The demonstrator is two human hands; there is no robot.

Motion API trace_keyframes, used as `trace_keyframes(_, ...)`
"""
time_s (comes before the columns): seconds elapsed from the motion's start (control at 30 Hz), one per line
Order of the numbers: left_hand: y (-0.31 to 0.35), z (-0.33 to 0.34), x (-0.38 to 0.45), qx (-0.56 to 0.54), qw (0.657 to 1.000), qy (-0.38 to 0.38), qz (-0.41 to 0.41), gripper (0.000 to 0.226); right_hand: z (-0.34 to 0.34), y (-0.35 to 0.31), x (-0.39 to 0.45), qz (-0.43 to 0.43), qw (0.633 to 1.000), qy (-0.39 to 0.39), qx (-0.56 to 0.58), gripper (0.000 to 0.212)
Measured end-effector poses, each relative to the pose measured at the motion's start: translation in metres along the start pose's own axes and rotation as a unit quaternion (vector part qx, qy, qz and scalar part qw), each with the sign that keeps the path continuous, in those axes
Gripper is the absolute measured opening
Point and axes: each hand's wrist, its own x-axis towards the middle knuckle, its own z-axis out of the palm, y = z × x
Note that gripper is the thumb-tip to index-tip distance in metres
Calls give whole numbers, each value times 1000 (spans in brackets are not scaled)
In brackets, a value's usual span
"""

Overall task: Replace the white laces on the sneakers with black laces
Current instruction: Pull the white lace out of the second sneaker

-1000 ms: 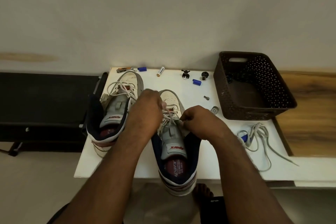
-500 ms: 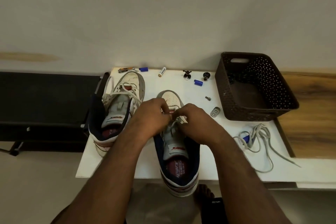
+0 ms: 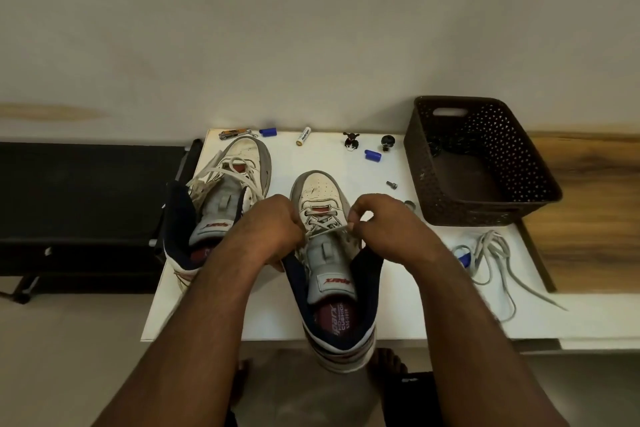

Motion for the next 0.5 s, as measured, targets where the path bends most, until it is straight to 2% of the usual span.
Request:
trace_keyframes(0.07,0,1,1,15,1000,5,18,15,1,-1,-1,-2,1000,21,13,7)
trace_keyframes(0.17,1,2,2,24,999,17,31,17,12,-7,1,-89,995,-4,-54,27)
trace_keyframes(0.23,0,2,2,23,999,17,32,15,18,-13,1,-96,986,-30,-131,26)
trace_keyframes(0.3,-1,1,2,18,999,13,31,14,20,-14,3,-89,980,-23,-176,21)
trace_keyframes(0.33,-1,0,2,13,999,11,30,14,20,-13,3,-91,982,-10,-164,18)
trace_keyframes(0.4,0,-1,1,0,1000,7,26,17,15,-13,2,-62,995,36,-66,11)
trace_keyframes(0.47,0,-2,0,-15,1000,-2,23,17,5,-8,1,28,992,113,47,5)
trace_keyframes(0.5,0,-2,0,-23,1000,-8,19,17,0,-3,2,68,984,152,68,5)
